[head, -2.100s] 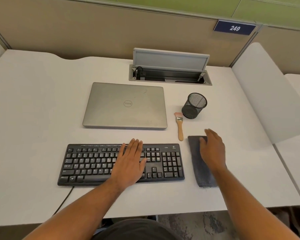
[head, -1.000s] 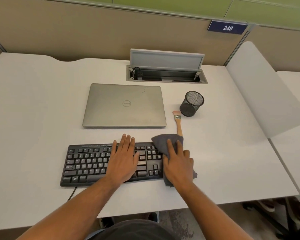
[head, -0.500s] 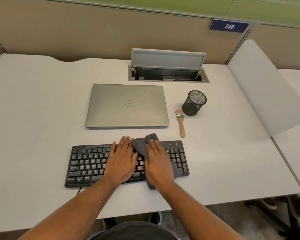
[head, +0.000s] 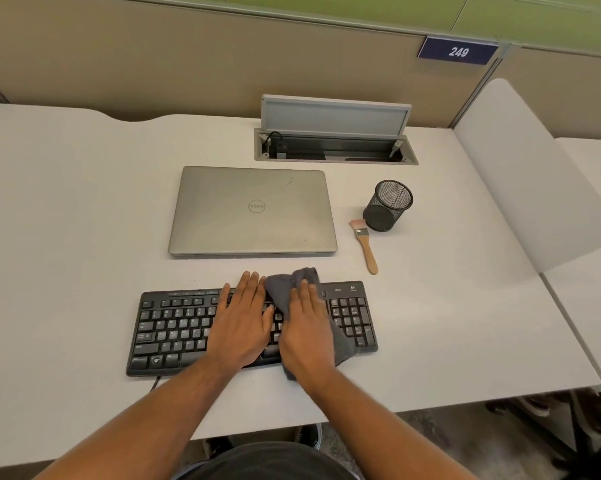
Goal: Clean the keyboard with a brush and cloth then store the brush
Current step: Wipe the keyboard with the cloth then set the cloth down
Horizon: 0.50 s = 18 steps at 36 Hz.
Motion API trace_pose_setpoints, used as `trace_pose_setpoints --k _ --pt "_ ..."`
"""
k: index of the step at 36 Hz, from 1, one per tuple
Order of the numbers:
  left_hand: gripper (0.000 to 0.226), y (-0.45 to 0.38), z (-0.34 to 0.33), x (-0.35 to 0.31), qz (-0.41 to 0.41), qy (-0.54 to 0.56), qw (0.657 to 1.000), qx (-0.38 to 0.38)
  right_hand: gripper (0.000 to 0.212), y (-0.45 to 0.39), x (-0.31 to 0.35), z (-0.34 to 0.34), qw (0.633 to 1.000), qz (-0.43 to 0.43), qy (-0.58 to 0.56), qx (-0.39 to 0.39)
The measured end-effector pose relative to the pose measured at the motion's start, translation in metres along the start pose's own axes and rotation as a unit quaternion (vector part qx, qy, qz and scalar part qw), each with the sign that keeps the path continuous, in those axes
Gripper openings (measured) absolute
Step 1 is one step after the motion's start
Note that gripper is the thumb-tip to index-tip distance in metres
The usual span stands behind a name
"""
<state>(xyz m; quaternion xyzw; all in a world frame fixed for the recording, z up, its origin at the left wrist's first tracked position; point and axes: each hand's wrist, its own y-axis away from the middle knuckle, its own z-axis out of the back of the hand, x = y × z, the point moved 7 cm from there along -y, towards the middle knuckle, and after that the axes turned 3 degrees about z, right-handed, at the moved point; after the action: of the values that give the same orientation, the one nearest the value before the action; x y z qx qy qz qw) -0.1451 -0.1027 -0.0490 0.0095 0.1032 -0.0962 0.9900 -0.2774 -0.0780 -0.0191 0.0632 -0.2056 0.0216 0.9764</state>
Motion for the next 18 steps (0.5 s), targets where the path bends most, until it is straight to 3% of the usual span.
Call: trace_pose_setpoints --k 3,11,14,18 --pt "0.064 0.000 0.000 0.000 0.001 -0.005 1.000 0.004 0.061 0.000 -0.021 0.014 1.000 0.013 0.010 0.000" --pt "0.067 0.001 0.002 -0.001 -0.001 -0.015 1.000 0.018 0.058 -0.005 -0.097 0.051 0.985 -0.156 -0.021 -0.076" --pt "0.066 0.001 0.002 -0.001 0.003 -0.014 1.000 0.013 0.061 -0.010 -0.075 0.039 0.988 -0.130 0.001 -0.080" --pt "0.065 0.000 0.001 0.000 0.001 -0.008 1.000 0.009 0.065 -0.006 -0.016 0.014 0.999 -0.023 0.000 -0.033"
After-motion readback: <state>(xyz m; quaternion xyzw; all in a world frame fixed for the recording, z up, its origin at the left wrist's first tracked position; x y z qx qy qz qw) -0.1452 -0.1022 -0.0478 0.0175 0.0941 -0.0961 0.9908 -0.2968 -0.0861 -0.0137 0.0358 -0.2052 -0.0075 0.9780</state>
